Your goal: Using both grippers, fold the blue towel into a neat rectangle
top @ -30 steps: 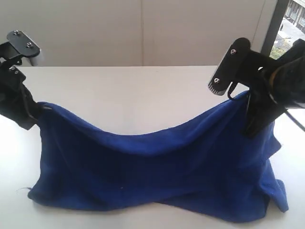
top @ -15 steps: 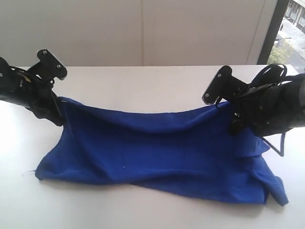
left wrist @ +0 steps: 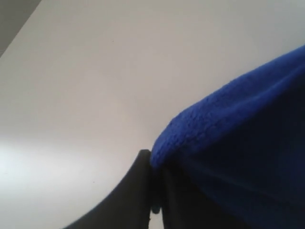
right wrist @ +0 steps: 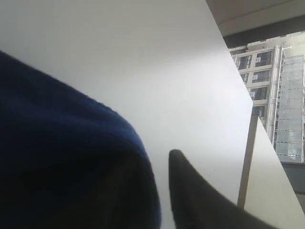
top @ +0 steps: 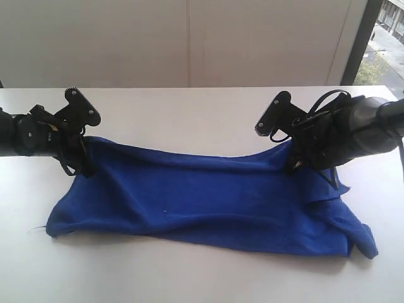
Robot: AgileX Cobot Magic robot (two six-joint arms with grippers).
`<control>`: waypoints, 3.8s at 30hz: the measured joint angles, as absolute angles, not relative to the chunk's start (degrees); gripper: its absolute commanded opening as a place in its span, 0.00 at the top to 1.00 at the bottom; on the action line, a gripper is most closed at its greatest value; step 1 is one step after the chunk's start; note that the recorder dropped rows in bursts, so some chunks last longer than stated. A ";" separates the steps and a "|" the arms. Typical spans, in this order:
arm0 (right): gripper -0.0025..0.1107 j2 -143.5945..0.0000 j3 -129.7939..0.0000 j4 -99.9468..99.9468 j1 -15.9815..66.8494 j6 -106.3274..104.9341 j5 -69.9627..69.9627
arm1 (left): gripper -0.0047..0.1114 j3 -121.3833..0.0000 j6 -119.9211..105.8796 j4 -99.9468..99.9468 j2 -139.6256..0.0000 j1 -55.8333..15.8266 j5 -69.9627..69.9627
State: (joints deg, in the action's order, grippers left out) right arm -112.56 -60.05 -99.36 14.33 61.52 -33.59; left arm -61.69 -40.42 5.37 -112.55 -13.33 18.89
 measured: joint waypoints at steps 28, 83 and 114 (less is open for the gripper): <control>0.94 -93.47 -62.71 -33.27 13.94 10.80 -25.32 | 0.96 -61.81 -47.73 27.62 -90.50 -14.30 -12.20; 0.55 -106.59 -62.89 24.42 -8.67 -19.76 -39.60 | 0.96 -70.95 -34.75 12.66 -113.18 -32.49 -24.20; 0.60 -109.23 -62.76 28.15 -8.96 -16.82 -41.09 | 0.96 -70.95 -34.75 12.45 -113.18 -32.45 -24.33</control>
State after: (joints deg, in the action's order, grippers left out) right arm -109.23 -62.76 28.15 -8.96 -16.82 -41.09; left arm -70.95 -34.75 12.45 -113.18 -32.45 -24.33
